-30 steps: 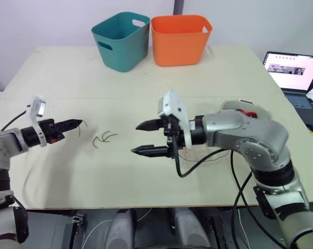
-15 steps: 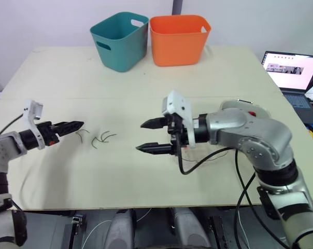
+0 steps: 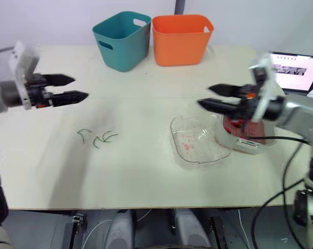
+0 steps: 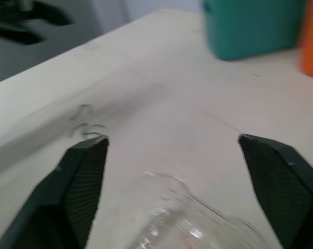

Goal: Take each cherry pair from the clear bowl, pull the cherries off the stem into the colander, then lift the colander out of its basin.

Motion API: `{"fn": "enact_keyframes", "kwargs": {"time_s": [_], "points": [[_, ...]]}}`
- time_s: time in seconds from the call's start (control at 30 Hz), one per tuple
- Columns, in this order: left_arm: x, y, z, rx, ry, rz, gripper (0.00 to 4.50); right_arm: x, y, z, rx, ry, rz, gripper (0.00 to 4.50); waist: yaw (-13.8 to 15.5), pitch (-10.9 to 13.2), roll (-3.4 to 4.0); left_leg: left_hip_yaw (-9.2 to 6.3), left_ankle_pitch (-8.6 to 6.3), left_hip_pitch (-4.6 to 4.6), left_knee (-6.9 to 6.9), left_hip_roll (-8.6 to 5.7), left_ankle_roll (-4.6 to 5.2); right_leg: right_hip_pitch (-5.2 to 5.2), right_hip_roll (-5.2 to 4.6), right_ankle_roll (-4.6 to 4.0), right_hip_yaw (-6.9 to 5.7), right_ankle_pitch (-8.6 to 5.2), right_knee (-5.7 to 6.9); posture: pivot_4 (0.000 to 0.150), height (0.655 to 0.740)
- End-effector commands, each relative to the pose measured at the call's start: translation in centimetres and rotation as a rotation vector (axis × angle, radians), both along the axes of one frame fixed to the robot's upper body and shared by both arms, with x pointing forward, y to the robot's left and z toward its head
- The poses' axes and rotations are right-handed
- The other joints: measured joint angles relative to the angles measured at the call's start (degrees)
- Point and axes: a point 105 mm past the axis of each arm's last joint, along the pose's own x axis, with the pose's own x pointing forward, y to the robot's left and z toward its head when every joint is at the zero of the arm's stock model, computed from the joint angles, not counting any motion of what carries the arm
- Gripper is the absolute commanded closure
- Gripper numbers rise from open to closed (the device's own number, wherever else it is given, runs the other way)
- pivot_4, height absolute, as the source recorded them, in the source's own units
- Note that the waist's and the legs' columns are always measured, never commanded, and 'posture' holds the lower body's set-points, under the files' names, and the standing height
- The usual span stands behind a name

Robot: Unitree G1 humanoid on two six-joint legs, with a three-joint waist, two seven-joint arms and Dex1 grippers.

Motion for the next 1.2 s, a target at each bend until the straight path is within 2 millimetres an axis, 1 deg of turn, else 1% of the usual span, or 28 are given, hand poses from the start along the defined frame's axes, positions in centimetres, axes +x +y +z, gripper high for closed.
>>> {"fn": "enact_keyframes", "kwargs": {"time_s": [0.03, 0.07, 0.13, 0.2, 0.3, 0.4, 0.43, 0.47, 0.5, 0.57, 0.6, 0.67, 0.7, 0.83, 0.93, 1.03, 1.2], "points": [[-1.2, -3.5, -0.3, -0.023, -0.001, -0.122, 0.00, -0.2, -4.6, 2.1, 0.049, -0.082, -0.161, 0.02, -0.08, 0.00, 0.00, -0.01, 0.00, 0.02, 0.00, 0.01, 0.00, 0.02, 0.02, 0.02, 0.00, 0.02, 0.01, 0.150, 0.7400], [-1.3, -4.0, -0.7, -0.027, 0.005, -0.137, 0.00, -0.2, -5.5, 2.3, 0.055, -0.089, -0.194, 0.02, -0.31, 0.00, 0.00, -0.02, 0.00, 0.03, 0.02, 0.01, 0.00, 0.01, 0.06, 0.04, 0.02, 0.03, 0.05, 0.150, 0.7400], [-1.2, -4.7, -1.1, -0.039, 0.015, -0.155, 0.00, -0.3, -6.4, 2.4, 0.046, -0.101, -0.236, 0.02, -0.79, 0.00, 0.00, -0.01, 0.00, 0.10, 0.02, 0.04, 0.01, 0.00, 0.15, 0.09, 0.12, 0.12, 0.08, 0.150, 0.7400], [-1.1, -5.2, -1.1, -0.039, 0.013, -0.167, 0.00, -0.3, -6.8, 2.3, 0.030, -0.098, -0.253, 0.02, -1.43, 0.00, 0.00, -0.02, 0.00, 0.15, 0.01, 0.05, 0.01, -0.01, 0.21, 0.15, 0.15, 0.15, 0.14, 0.150, 0.7400], [-0.6, -5.6, -0.7, -0.025, -0.023, -0.170, 0.00, -0.4, -6.9, 2.0, -0.016, -0.080, -0.258, 0.02, -1.50, 0.01, 0.01, -0.02, 0.00, 0.18, 0.00, 0.05, 0.01, -0.02, 0.23, 0.16, 0.17, 0.15, 0.21, 0.150, 0.7400], [-0.6, -6.9, 0.0, -0.007, -0.047, -0.228, 0.00, -0.8, -7.1, 1.3, -0.182, -0.059, -0.238, 0.02, -1.28, 0.02, 0.03, -0.02, 0.00, 0.16, 0.01, 0.02, 0.01, -0.01, 0.21, 0.13, 0.19, 0.10, 0.20, 0.150, 0.7400], [-0.9, -7.8, 0.4, 0.004, -0.058, -0.277, 0.00, -1.2, -6.9, 0.9, -0.269, -0.043, -0.198, 0.02, -1.15, 0.02, 0.03, -0.02, 0.00, 0.12, 0.03, 0.01, 0.01, -0.01, 0.20, 0.06, 0.19, 0.06, 0.17, 0.150, 0.7400], [-1.7, -8.9, 0.6, 0.037, -0.072, -0.347, 0.00, -2.1, -6.1, 0.6, -0.330, -0.006, -0.105, 0.02, -0.97, 0.04, 0.07, -0.03, 0.00, 0.11, 0.05, 0.01, 0.01, 0.02, 0.19, 0.05, 0.18, 0.05, 0.14, 0.150, 0.7400], [-2.7, -9.8, 0.7, 0.073, -0.080, -0.423, 0.00, -3.0, -5.7, 0.0, -0.436, 0.025, -0.017, 0.02, -0.85, 0.05, 0.08, -0.01, 0.00, 0.08, 0.07, 0.00, 0.01, 0.00, 0.17, 0.05, 0.19, 0.04, 0.12, 0.150, 0.7400], [-4.4, -10.9, 0.6, 0.132, -0.091, -0.532, 0.00, -3.9, -5.9, -1.4, -0.620, 0.083, 0.081, 0.02, -0.82, 0.07, 0.13, 0.03, 0.00, 0.07, 0.04, 0.00, 0.01, -0.01, 0.15, 0.07, 0.20, 0.02, 0.05, 0.150, 0.7400], [-4.8, -11.2, 0.5, 0.146, -0.097, -0.556, 0.00, -4.1, -6.1, -1.8, -0.668, 0.098, 0.111, 0.02, -0.99, 0.07, 0.12, 0.05, 0.00, 0.07, 0.03, 0.01, 0.01, 0.01, 0.15, 0.09, 0.21, 0.00, 0.03, 0.150, 0.7400], [-5.3, -11.8, 0.6, 0.157, -0.110, -0.591, 0.00, -4.3, -6.1, -2.4, -0.710, 0.119, 0.162, 0.02, -1.45, 0.07, 0.12, 0.06, 0.00, 0.10, 0.03, 0.02, 0.00, 0.02, 0.16, 0.09, 0.21, 0.00, -0.01, 0.150, 0.7400], [-5.8, -12.2, 0.5, 0.164, -0.122, -0.618, 0.00, -4.2, -6.2, -3.0, -0.750, 0.128, 0.184, 0.02, -1.56, 0.07, 0.12, 0.07, 0.00, 0.12, 0.03, 0.02, 0.00, 0.02, 0.16, 0.25, 0.21, -0.09, 0.00, 0.150, 0.7400], [-6.9, -13.2, -0.1, 0.181, -0.139, -0.677, 0.00, -3.4, -6.7, -5.0, -0.856, 0.127, 0.208, 0.02, -1.45, 0.07, 0.13, 0.07, 0.00, 0.18, 0.04, 0.02, 0.00, 0.01, 0.17, 0.24, 0.21, -0.09, 0.07, 0.150, 0.7400], [-7.1, -13.3, -0.7, 0.180, -0.132, -0.677, 0.00, -2.9, -7.1, -6.0, -0.898, 0.130, 0.216, 0.63, -1.45, 0.07, 0.14, 0.08, 0.00, 0.14, 0.05, 0.01, 0.00, -0.01, 0.15, 0.24, 0.23, -0.10, 0.07, 0.150, 0.7400], [-7.0, -12.9, -1.2, 0.182, -0.116, -0.659, 0.00, -2.6, -7.3, -6.4, -0.916, 0.124, 0.217, 1.68, -1.42, 0.07, 0.14, 0.07, 0.00, 0.14, 0.05, 0.01, 0.01, -0.02, 0.17, 0.24, 0.23, -0.10, 0.08, 0.150, 0.7400], [-6.9, -12.8, -1.4, 0.173, -0.109, -0.640, 0.00, -2.3, -6.8, -7.2, -0.916, 0.123, 0.232, 1.68, -1.40, 0.07, 0.14, 0.06, 0.00, 0.15, 0.07, 0.01, 0.01, -0.01, 0.18, 0.24, 0.24, -0.10, 0.10, 0.150, 0.7400]]}}
